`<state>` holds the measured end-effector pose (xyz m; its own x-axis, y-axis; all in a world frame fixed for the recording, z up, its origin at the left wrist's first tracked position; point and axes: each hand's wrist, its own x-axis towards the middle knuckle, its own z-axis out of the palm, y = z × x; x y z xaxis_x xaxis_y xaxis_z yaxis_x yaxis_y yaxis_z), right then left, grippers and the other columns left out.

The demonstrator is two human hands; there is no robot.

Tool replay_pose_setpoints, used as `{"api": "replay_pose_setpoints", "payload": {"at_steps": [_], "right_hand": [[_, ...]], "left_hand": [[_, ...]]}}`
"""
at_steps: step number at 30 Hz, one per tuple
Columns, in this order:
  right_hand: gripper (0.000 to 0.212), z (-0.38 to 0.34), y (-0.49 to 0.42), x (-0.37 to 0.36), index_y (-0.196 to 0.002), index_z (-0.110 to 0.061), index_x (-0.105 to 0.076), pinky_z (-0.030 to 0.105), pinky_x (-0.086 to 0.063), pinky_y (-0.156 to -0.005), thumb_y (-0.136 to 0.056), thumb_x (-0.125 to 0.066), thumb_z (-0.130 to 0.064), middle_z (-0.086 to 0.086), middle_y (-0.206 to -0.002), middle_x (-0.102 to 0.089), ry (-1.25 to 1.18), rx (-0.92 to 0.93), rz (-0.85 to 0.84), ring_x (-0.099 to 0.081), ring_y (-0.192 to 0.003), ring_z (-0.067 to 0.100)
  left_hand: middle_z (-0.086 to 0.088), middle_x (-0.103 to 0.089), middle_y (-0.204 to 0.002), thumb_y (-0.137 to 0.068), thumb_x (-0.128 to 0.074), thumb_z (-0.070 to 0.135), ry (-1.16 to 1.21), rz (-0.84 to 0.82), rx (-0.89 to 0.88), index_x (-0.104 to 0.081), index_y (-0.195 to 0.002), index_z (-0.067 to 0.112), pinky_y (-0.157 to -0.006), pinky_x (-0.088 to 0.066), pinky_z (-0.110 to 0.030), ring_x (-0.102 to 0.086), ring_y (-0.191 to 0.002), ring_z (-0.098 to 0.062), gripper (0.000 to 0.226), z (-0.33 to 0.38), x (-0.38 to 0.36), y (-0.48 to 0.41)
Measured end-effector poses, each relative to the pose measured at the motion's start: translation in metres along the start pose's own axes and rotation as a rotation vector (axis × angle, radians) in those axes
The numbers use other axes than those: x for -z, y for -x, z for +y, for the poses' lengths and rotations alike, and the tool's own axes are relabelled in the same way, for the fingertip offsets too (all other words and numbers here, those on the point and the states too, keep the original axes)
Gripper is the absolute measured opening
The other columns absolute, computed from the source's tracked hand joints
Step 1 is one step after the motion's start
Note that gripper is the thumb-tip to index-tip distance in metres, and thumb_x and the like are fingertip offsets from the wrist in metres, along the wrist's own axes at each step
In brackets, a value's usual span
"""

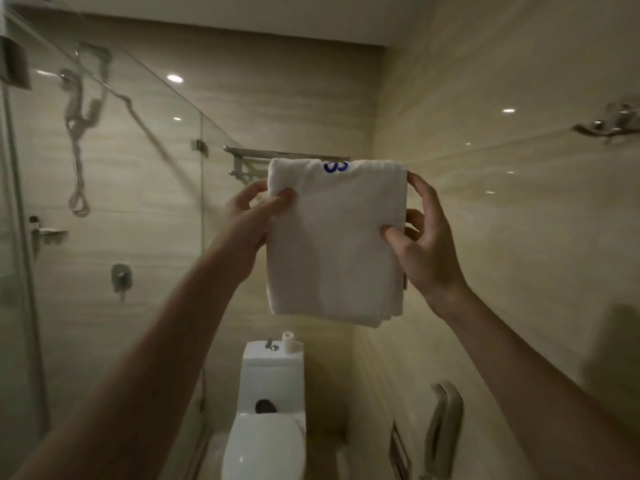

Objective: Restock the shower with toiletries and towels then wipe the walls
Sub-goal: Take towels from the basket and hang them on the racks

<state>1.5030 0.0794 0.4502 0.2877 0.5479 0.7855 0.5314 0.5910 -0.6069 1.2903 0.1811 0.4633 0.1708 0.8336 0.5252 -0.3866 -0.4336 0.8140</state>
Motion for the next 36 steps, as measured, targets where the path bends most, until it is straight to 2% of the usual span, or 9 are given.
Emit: {"api": "replay_pose_setpoints", "payload": {"at_steps": [6, 10, 13, 18, 24, 29, 31, 34, 36], "right_hand": [[0.071, 0.055, -0.085, -0.083, -0.146, -0.035, -0.041, 0.022, -0.058, -0.076, -0.088, -0.062, 0.000, -0.007, -0.129, -0.061, -0.078, 0.059, -0.080, -0.065, -0.100, 0.003], [0.075, 0.086, -0.126, -0.144, -0.148, -0.030, -0.041, 0.024, -0.059, -0.072, -0.086, -0.062, 0.007, -0.004, -0.113, -0.068, -0.153, 0.063, -0.179, -0.070, -0.091, 0.007], [0.074, 0.110, -0.141, -0.190, -0.148, -0.031, -0.041, 0.023, -0.058, -0.065, -0.088, -0.063, 0.006, -0.006, -0.103, -0.070, -0.218, 0.074, -0.286, -0.071, -0.086, 0.004], [0.073, 0.146, -0.172, -0.258, -0.146, -0.036, -0.042, 0.030, -0.063, -0.072, -0.090, -0.063, 0.005, -0.011, -0.100, -0.070, -0.309, 0.088, -0.394, -0.071, -0.089, 0.005], [0.071, 0.200, -0.243, -0.312, -0.141, -0.044, -0.042, 0.032, -0.063, -0.070, -0.090, -0.065, 0.000, -0.003, -0.107, -0.071, -0.347, 0.115, -0.382, -0.072, -0.091, 0.011], [0.069, 0.247, -0.326, -0.344, -0.142, -0.042, -0.042, 0.020, -0.058, -0.064, -0.089, -0.066, -0.005, -0.004, -0.118, -0.068, -0.329, 0.188, -0.346, -0.070, -0.096, 0.009], [0.068, 0.261, -0.364, -0.355, -0.140, -0.042, -0.043, 0.020, -0.058, -0.065, -0.089, -0.065, -0.003, -0.003, -0.122, -0.067, -0.333, 0.218, -0.322, -0.070, -0.095, 0.010], [0.069, 0.283, -0.418, -0.373, -0.141, -0.041, -0.044, 0.023, -0.059, -0.068, -0.088, -0.064, -0.001, 0.000, -0.111, -0.070, -0.313, 0.246, -0.265, -0.070, -0.091, 0.009], [0.071, 0.292, -0.453, -0.384, -0.143, -0.041, -0.043, 0.022, -0.058, -0.064, -0.088, -0.064, -0.001, 0.001, -0.103, -0.071, -0.313, 0.260, -0.253, -0.070, -0.085, 0.005]], "left_hand": [[-0.008, -0.074, -0.105, -0.086, -0.077, 0.019, -0.084, 0.074, -0.002, -0.070, -0.118, 0.016, -0.076, -0.061, -0.034, -0.072, -0.089, -0.023, 0.033, -0.017, 0.059, -0.095], [-0.007, -0.075, -0.098, -0.086, -0.077, 0.015, -0.132, 0.214, -0.037, -0.071, -0.115, 0.016, -0.066, -0.059, -0.027, -0.073, -0.080, -0.019, 0.030, -0.028, 0.102, -0.122], [-0.010, -0.076, -0.099, -0.086, -0.077, 0.014, -0.205, 0.308, -0.047, -0.069, -0.115, 0.011, -0.067, -0.060, -0.028, -0.073, -0.083, -0.020, 0.030, -0.036, 0.140, -0.133], [-0.013, -0.076, -0.105, -0.085, -0.078, 0.015, -0.281, 0.377, -0.032, -0.069, -0.114, 0.011, -0.073, -0.062, -0.033, -0.075, -0.087, -0.023, 0.031, -0.050, 0.190, -0.173], [-0.013, -0.074, -0.110, -0.088, -0.075, 0.020, -0.368, 0.365, -0.075, -0.067, -0.115, 0.017, -0.070, -0.060, -0.033, -0.073, -0.099, -0.027, 0.028, -0.079, 0.215, -0.267], [-0.015, -0.071, -0.118, -0.091, -0.072, 0.021, -0.431, 0.319, -0.154, -0.066, -0.117, 0.018, -0.074, -0.059, -0.034, -0.071, -0.106, -0.029, 0.027, -0.100, 0.219, -0.366], [-0.018, -0.070, -0.120, -0.091, -0.072, 0.020, -0.442, 0.306, -0.189, -0.065, -0.120, 0.014, -0.072, -0.060, -0.033, -0.070, -0.104, -0.028, 0.030, -0.102, 0.217, -0.411], [-0.015, -0.072, -0.105, -0.093, -0.071, 0.021, -0.480, 0.306, -0.259, -0.067, -0.116, 0.014, -0.070, -0.059, -0.034, -0.070, -0.092, -0.027, 0.025, -0.104, 0.213, -0.473], [-0.009, -0.073, -0.099, -0.094, -0.070, 0.023, -0.491, 0.305, -0.311, -0.067, -0.114, 0.017, -0.075, -0.061, -0.040, -0.072, -0.090, -0.028, 0.022, -0.107, 0.213, -0.512]]}}
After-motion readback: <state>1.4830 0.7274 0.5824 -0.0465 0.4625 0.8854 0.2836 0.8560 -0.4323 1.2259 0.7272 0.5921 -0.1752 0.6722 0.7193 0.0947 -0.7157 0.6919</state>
